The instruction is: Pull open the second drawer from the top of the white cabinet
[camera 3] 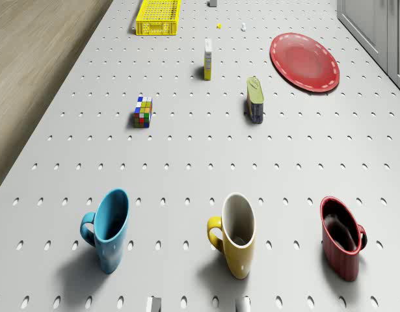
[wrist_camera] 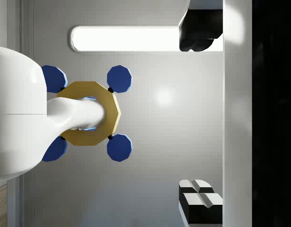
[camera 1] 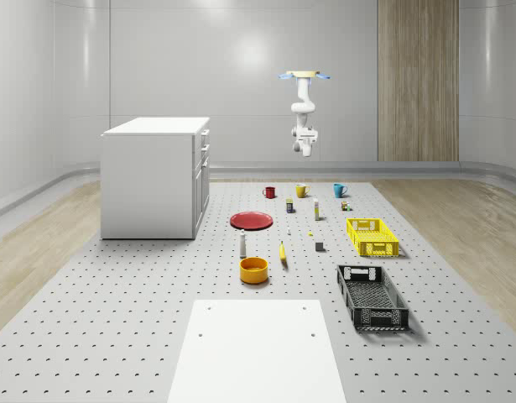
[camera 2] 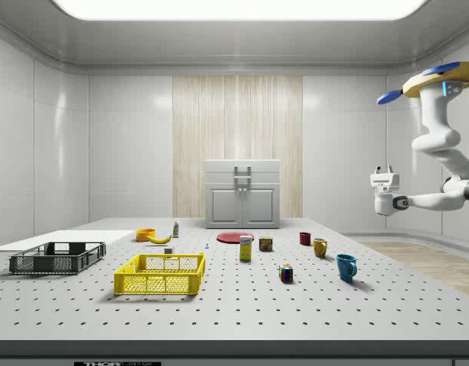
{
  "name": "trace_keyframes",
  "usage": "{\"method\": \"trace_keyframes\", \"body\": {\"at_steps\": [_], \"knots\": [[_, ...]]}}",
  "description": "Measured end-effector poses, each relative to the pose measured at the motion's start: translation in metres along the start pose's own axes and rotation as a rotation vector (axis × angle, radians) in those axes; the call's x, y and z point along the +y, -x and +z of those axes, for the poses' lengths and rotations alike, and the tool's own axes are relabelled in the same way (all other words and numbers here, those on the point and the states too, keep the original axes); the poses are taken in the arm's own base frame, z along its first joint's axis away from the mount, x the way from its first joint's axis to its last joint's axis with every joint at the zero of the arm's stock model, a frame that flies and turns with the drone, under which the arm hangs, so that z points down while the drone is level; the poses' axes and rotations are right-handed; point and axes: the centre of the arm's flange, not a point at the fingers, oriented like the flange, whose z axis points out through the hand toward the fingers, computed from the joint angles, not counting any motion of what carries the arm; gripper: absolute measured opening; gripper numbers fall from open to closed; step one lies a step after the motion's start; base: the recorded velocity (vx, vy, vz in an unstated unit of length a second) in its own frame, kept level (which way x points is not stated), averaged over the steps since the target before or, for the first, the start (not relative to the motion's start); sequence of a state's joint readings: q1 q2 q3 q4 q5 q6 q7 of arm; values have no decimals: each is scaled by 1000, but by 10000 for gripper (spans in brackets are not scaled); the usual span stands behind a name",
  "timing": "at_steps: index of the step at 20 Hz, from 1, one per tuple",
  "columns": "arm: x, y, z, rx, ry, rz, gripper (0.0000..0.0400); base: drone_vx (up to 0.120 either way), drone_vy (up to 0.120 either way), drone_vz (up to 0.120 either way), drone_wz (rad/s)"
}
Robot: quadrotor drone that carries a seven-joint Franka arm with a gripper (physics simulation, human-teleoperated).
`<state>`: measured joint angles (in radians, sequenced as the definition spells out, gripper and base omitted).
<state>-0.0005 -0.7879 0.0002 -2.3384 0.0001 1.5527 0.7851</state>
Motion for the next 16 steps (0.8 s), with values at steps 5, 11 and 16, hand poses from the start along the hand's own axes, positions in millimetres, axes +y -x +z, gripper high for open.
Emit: {"method": "trace_keyframes", "body": {"at_steps": [5,11,16], "knots": [[3,3,-37,3,-3,0,322,56,-72,0,0],[1,1,-71,6,-6,0,305,120,-120,33,0],[0,0,-85,9,-9,0,301,120,-120,120,0]]}}
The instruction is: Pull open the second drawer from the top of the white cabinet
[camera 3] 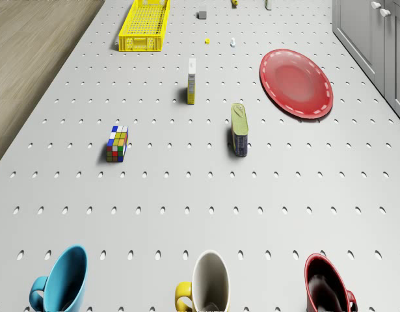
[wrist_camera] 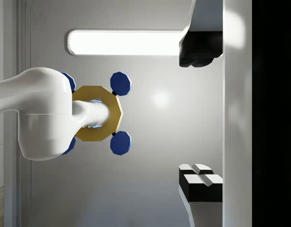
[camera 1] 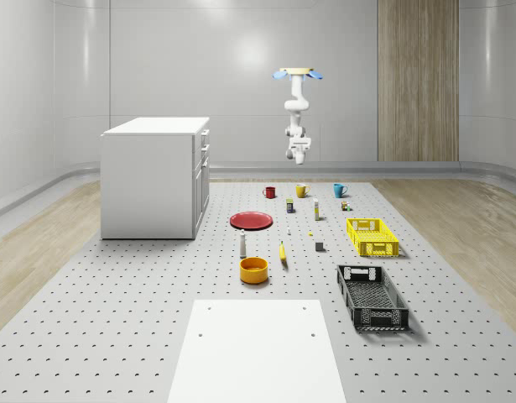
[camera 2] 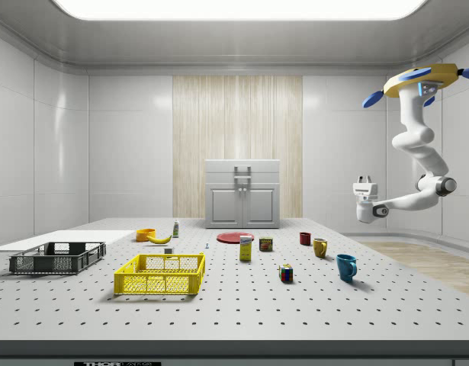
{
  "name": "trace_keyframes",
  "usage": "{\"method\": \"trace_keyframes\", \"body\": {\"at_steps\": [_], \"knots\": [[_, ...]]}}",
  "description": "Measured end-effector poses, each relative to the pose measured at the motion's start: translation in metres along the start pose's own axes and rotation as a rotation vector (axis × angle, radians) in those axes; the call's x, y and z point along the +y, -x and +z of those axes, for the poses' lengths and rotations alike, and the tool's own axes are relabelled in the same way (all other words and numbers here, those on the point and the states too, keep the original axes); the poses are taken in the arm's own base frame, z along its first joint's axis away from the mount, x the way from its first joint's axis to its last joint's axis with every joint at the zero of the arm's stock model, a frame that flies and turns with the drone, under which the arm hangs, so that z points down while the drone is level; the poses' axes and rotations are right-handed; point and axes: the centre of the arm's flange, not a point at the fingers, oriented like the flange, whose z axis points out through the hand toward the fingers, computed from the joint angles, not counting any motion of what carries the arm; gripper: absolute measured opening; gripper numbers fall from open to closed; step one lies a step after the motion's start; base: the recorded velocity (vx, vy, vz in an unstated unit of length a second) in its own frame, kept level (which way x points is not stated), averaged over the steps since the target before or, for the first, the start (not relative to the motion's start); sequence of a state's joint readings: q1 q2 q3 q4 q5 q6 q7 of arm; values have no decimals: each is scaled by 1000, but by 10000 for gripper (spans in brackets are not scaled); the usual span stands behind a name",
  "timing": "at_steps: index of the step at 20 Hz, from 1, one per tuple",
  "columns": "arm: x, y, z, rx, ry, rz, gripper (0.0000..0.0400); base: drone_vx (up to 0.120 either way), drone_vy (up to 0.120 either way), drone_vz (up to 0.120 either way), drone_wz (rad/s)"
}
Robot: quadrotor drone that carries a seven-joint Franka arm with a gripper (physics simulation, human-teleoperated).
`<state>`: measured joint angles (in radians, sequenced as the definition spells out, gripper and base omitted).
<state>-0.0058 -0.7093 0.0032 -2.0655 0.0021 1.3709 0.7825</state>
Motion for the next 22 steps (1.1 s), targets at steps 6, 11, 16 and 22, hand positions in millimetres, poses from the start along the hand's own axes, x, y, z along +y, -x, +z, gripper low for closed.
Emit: {"method": "trace_keyframes", "body": {"at_steps": [6,11,16,22], "knots": [[0,0,-6,3,-3,0,300,120,-120,27,0],[0,0,-8,6,-6,0,300,120,-120,120,0],[0,0,-8,9,-8,0,300,120,-120,40,0],[0,1,-8,14,-10,0,300,120,-120,0,0]]}}
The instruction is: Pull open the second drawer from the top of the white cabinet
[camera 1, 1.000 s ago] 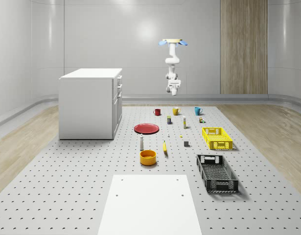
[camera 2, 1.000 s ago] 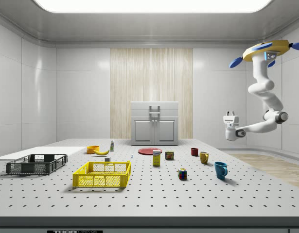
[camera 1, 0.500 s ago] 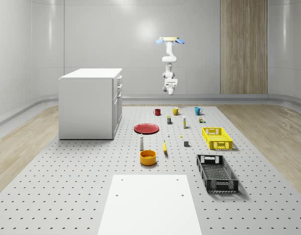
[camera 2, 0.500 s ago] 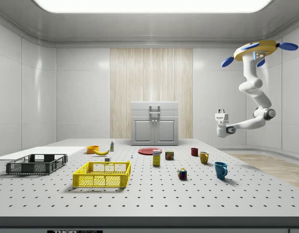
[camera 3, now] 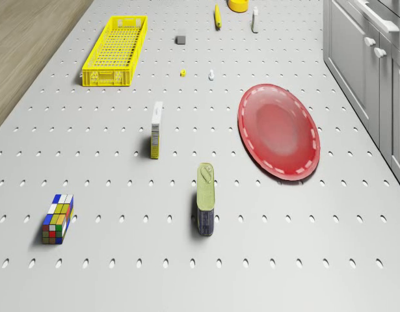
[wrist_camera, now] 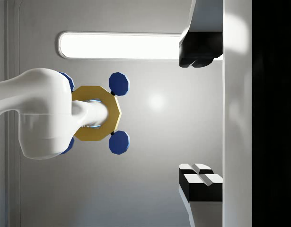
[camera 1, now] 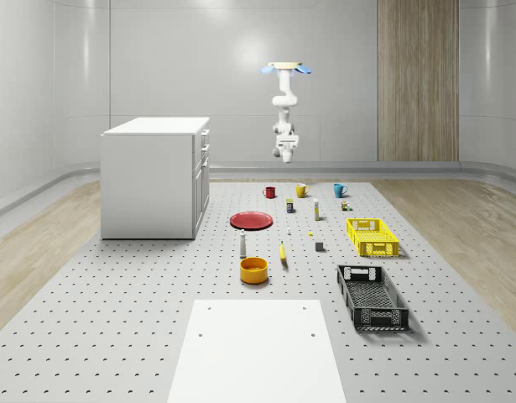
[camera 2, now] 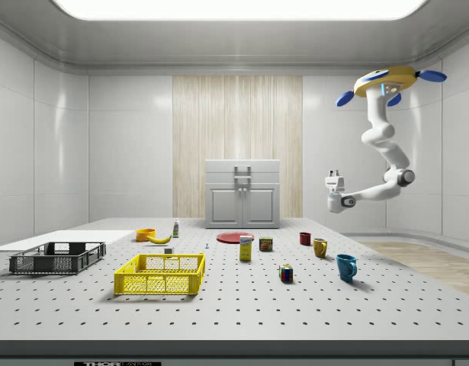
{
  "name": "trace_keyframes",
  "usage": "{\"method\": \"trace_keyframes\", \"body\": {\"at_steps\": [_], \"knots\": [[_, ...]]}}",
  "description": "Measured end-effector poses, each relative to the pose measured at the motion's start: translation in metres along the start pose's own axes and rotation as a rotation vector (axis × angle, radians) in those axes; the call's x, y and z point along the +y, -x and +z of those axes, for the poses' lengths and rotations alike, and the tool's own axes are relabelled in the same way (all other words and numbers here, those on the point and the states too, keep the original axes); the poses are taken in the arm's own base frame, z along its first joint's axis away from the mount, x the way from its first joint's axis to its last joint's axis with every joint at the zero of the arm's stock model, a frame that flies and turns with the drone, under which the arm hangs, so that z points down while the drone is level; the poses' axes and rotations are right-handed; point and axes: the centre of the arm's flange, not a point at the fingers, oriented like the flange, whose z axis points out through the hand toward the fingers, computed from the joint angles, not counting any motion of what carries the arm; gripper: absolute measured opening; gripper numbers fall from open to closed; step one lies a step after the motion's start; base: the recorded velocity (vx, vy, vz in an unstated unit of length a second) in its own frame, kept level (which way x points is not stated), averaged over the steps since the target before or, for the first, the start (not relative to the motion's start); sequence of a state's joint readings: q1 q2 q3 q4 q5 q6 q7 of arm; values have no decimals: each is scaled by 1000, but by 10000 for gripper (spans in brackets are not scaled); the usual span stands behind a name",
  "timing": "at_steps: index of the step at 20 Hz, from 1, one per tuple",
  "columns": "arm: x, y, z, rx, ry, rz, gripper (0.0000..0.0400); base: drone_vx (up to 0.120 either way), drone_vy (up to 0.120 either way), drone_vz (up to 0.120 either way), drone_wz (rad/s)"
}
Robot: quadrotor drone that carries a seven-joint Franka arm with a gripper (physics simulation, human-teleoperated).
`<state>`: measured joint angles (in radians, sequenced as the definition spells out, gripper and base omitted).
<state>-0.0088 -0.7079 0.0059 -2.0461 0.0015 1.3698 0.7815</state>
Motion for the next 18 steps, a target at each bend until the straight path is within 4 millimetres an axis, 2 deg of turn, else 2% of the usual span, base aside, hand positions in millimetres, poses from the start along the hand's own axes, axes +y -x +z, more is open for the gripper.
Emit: {"method": "trace_keyframes", "body": {"at_steps": [9,14,18], "knots": [[0,1,0,11,2,0,300,120,-120,0,0],[-1,2,0,25,10,0,300,120,0,0,0],[-3,5,0,46,27,-1,300,120,-110,0,0]]}}
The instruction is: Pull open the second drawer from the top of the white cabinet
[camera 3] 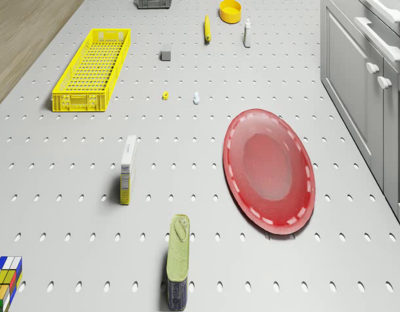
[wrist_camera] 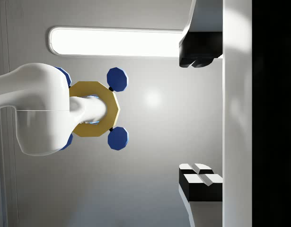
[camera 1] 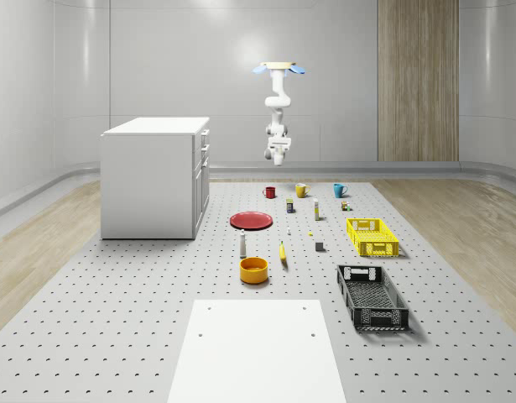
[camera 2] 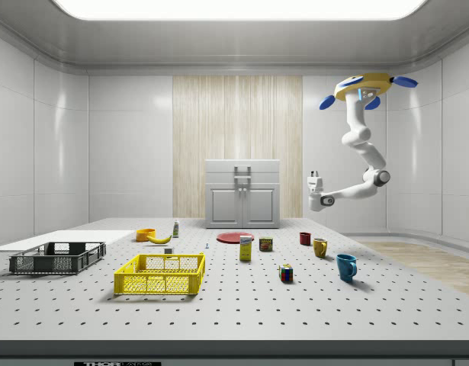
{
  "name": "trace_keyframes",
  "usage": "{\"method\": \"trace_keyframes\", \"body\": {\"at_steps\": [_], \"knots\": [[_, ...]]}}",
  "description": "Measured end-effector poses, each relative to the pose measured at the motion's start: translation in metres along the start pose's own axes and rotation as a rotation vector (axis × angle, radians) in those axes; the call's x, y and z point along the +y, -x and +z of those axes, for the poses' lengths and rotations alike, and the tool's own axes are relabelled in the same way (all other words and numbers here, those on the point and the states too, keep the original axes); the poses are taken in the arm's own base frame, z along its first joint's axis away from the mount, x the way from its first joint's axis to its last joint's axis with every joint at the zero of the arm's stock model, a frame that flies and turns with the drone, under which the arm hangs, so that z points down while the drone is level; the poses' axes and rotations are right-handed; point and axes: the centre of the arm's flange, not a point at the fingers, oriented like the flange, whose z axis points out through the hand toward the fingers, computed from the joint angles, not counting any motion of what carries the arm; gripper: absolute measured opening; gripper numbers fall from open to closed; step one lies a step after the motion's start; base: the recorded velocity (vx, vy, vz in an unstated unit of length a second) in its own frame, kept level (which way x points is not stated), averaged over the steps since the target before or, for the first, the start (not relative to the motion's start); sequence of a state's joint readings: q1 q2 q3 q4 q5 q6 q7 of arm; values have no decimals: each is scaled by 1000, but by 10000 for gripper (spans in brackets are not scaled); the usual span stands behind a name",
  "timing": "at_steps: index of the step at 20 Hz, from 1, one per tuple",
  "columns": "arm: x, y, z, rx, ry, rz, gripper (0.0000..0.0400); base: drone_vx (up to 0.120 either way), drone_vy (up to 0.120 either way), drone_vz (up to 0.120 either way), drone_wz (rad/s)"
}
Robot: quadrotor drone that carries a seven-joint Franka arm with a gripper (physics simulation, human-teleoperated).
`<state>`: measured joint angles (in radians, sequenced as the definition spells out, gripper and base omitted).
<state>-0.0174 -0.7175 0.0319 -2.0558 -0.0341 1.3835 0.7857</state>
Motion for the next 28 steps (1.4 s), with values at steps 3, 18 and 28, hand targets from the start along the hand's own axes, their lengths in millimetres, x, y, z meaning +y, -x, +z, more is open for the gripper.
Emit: {"method": "trace_keyframes", "body": {"at_steps": [3,18,28], "knots": [[-2,3,0,27,24,-1,300,120,-107,0,0],[67,-68,74,-935,-897,27,305,120,-80,0,0],[70,-70,100,-1133,-1086,31,301,120,-8,0,0]]}}
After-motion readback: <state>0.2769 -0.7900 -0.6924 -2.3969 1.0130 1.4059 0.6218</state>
